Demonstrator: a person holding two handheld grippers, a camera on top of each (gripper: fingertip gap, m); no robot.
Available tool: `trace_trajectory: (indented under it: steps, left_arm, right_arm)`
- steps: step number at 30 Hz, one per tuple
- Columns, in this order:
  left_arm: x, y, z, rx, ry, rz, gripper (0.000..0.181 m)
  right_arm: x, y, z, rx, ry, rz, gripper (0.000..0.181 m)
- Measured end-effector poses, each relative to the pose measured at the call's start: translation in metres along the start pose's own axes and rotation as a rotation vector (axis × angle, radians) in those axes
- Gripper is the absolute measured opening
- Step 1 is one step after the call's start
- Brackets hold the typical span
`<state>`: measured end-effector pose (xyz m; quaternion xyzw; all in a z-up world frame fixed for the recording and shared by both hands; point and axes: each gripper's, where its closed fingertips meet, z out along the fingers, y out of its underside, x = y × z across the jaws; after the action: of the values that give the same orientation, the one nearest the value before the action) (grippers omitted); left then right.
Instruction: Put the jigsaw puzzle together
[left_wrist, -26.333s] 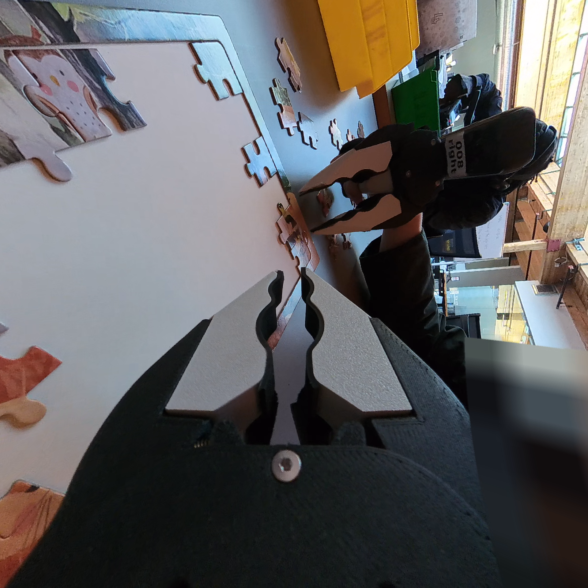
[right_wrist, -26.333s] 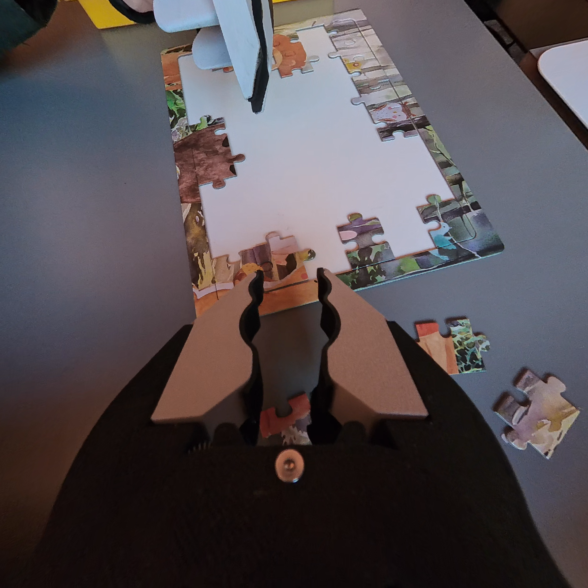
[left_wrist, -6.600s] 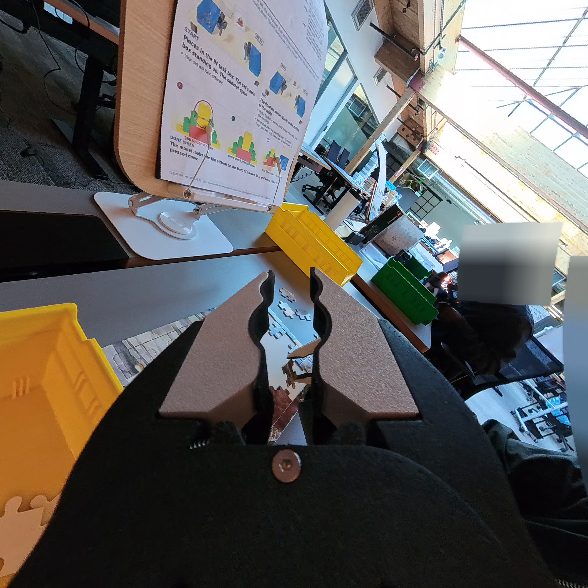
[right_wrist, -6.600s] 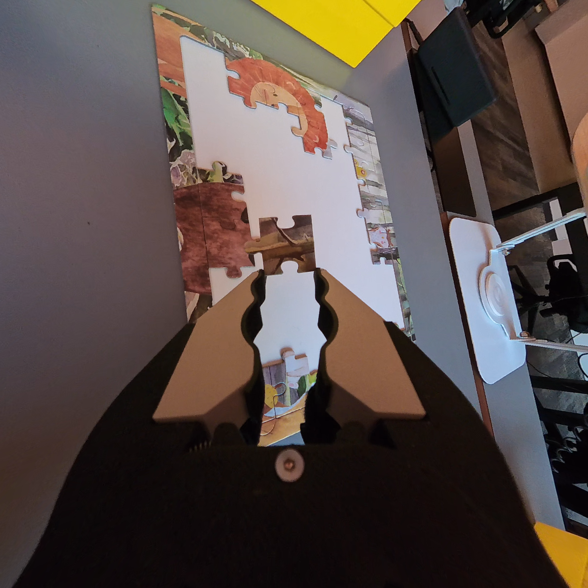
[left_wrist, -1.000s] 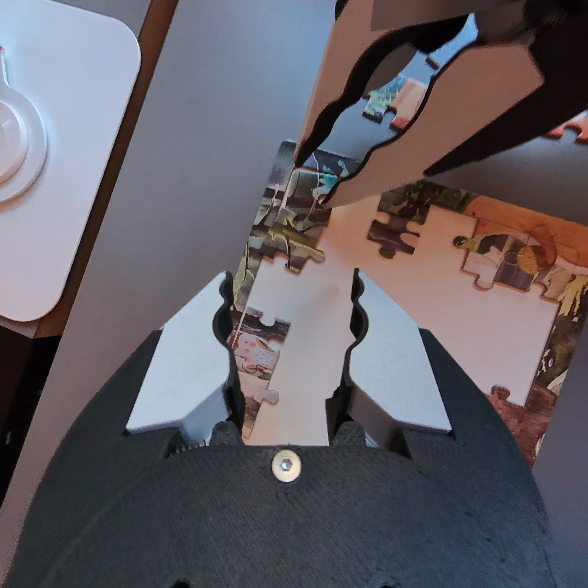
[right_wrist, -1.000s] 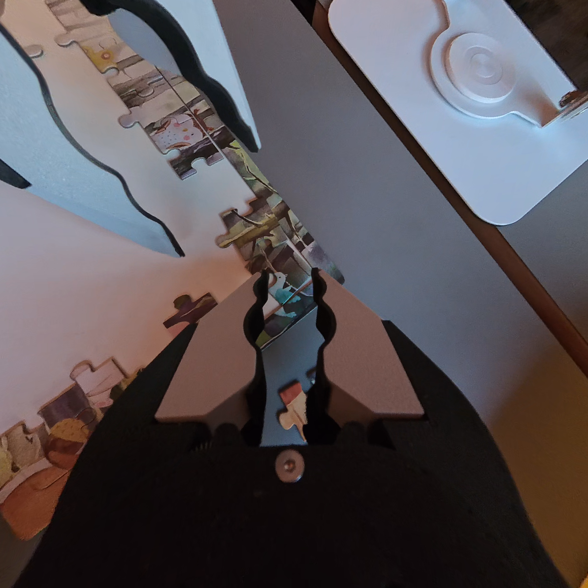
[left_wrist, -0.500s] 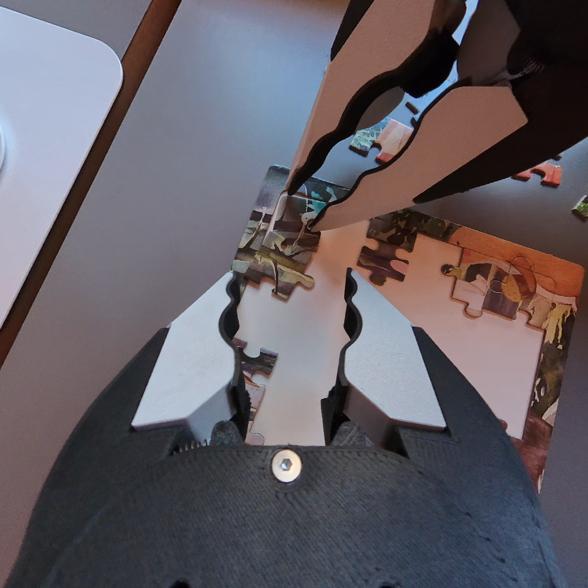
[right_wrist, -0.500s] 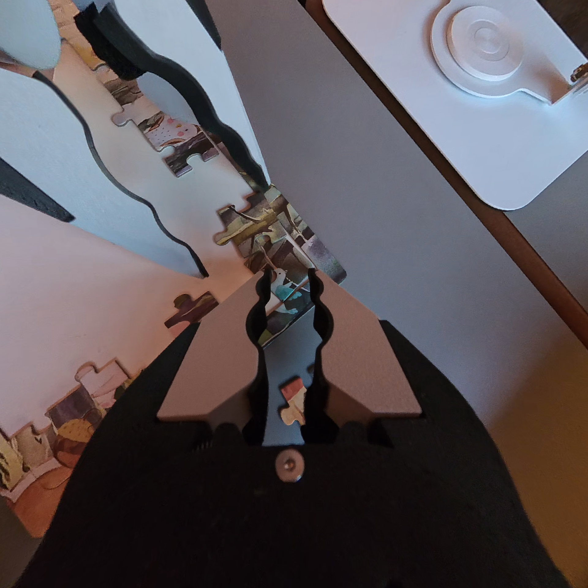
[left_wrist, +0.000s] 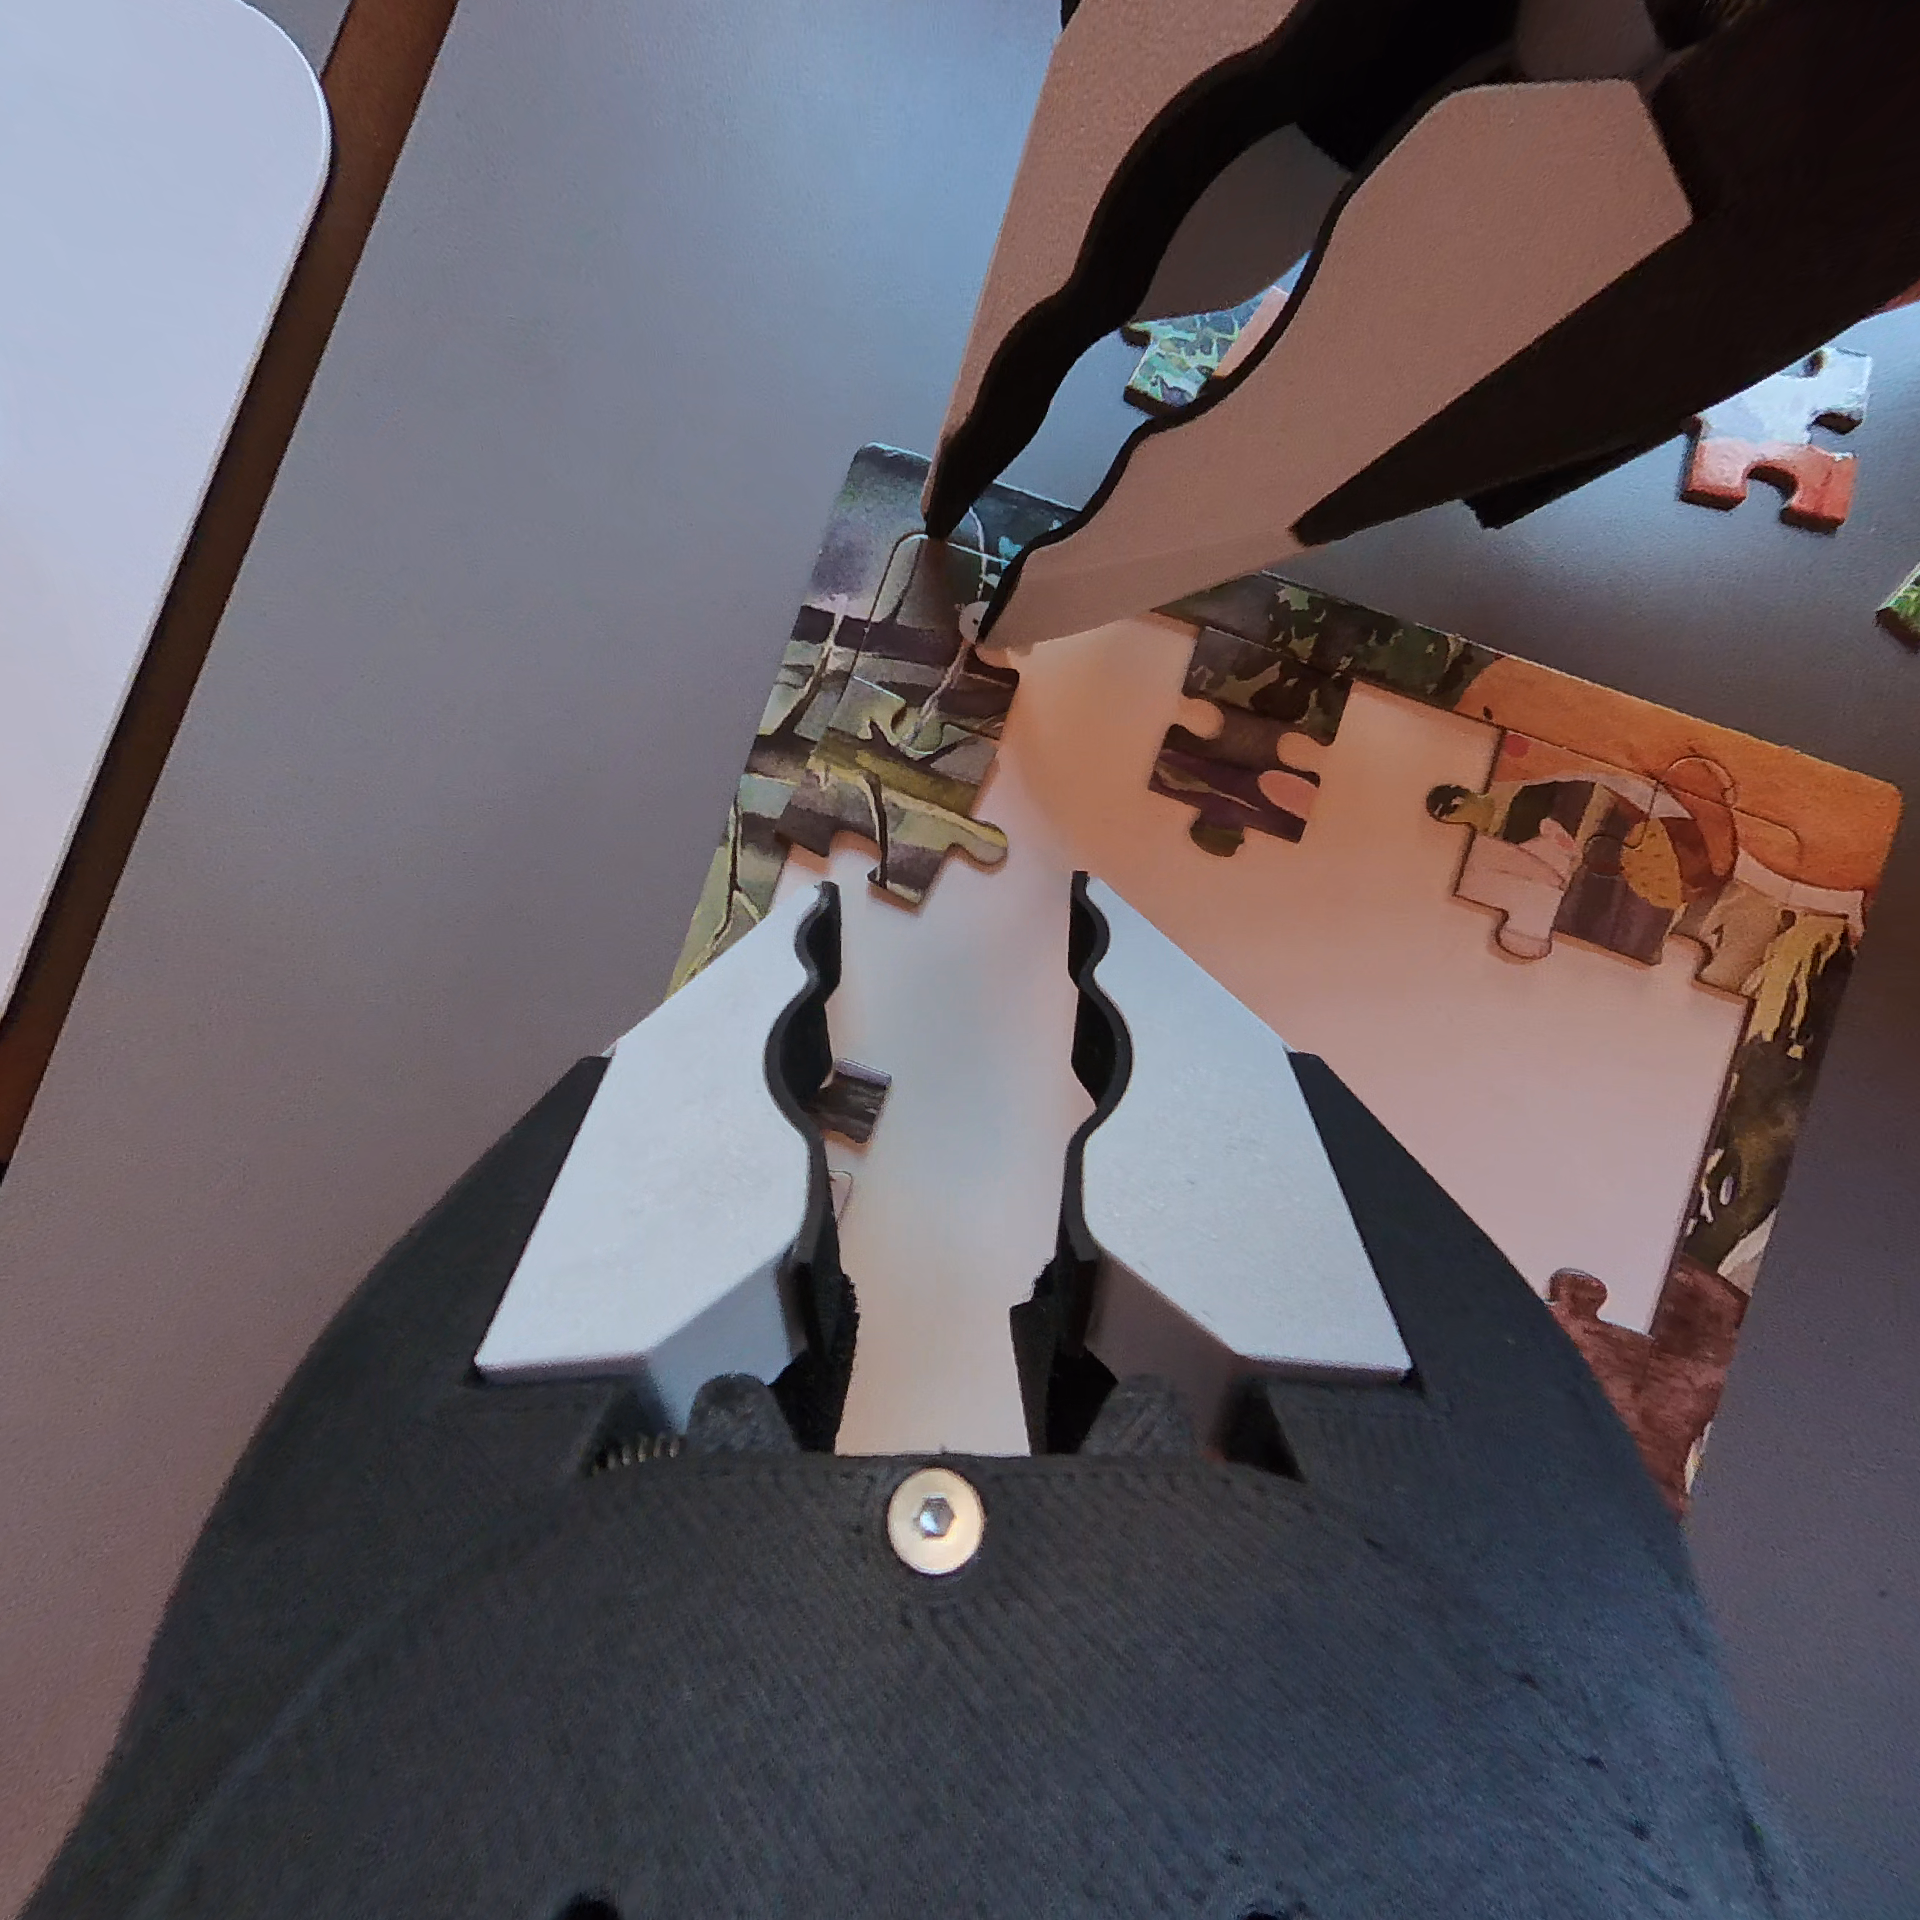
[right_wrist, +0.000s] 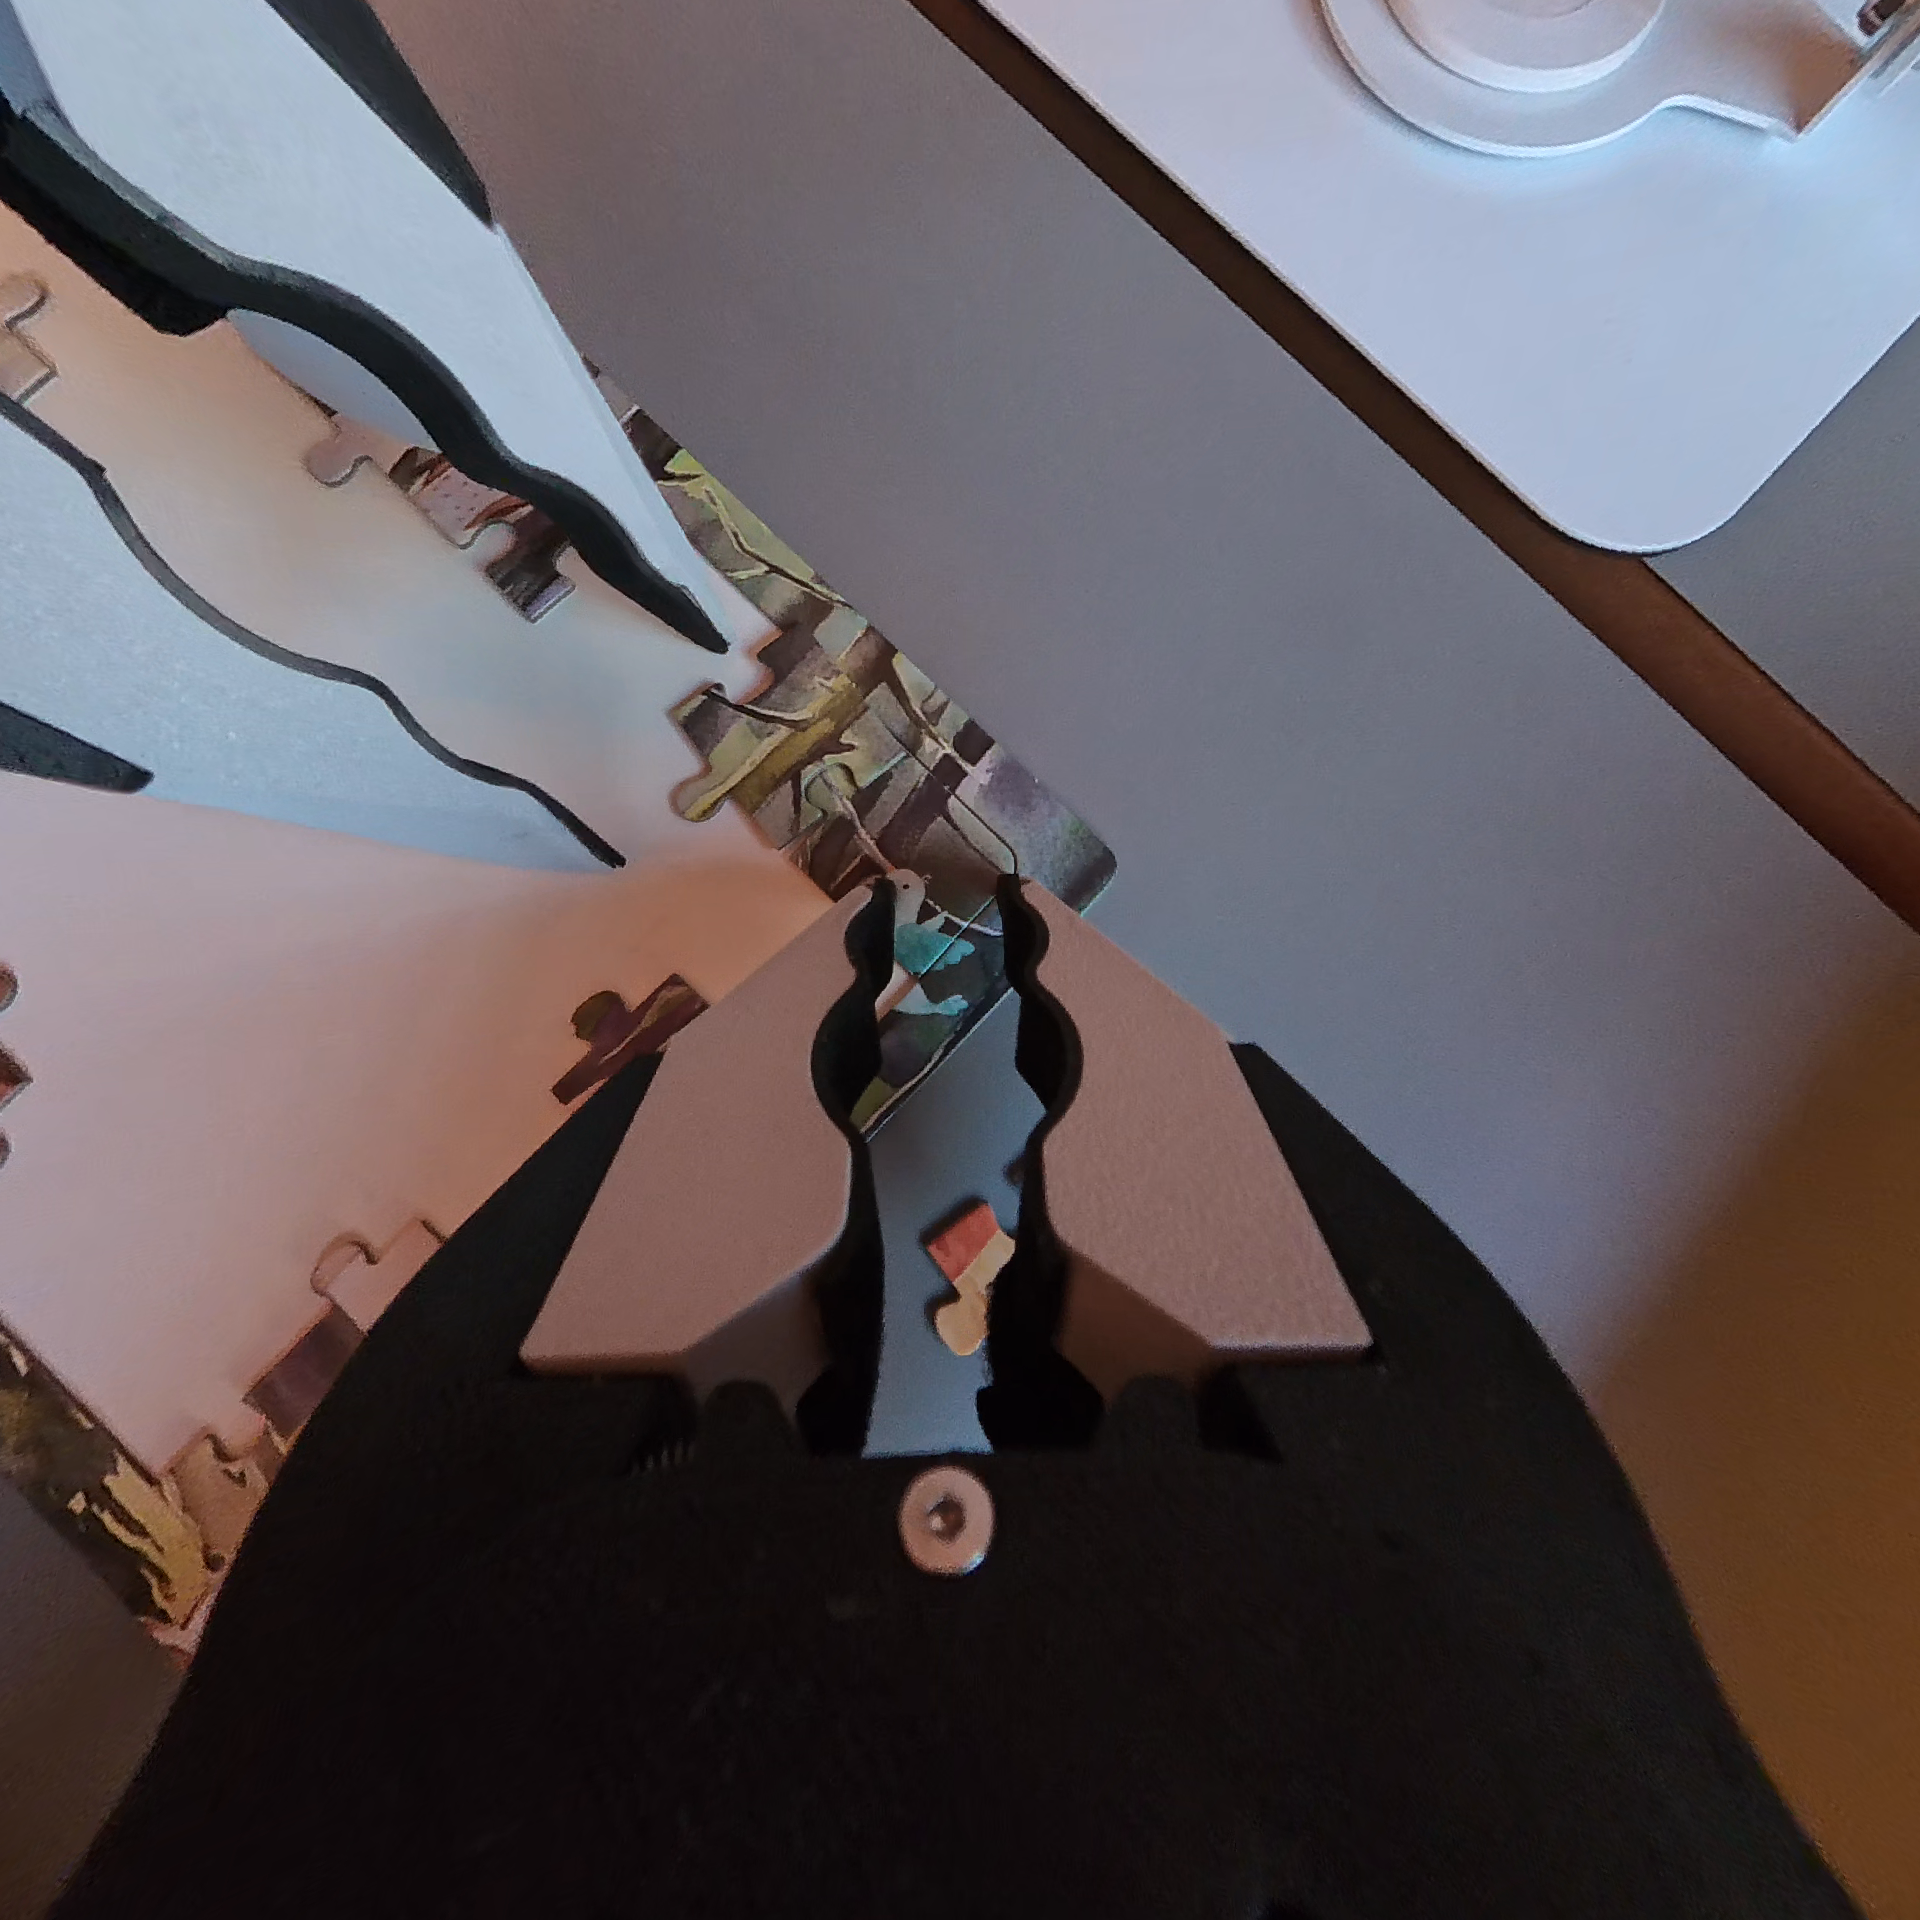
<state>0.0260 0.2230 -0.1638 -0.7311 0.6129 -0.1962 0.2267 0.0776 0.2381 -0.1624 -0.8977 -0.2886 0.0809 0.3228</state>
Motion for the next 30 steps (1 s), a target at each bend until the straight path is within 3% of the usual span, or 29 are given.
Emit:
trace_trajectory:
  steps: [11,22,30]
  left_arm:
    - [0.013,-0.001,-0.002,-0.036,0.071,-0.056,0.027]
    - [0.005,0.002,-0.005,-0.057,0.043,-0.067,0.026]
    - [-0.005,-0.022,-0.013,0.079,-0.007,-0.074,0.021]
  right_arm:
    - [0.0,0.0,0.0,0.001,-0.001,-0.002,0.02]
    - [0.0,0.0,0.0,0.001,-0.001,-0.008,0.02]
    - [0.0,0.0,0.0,0.001,-0.001,-0.015,0.02]
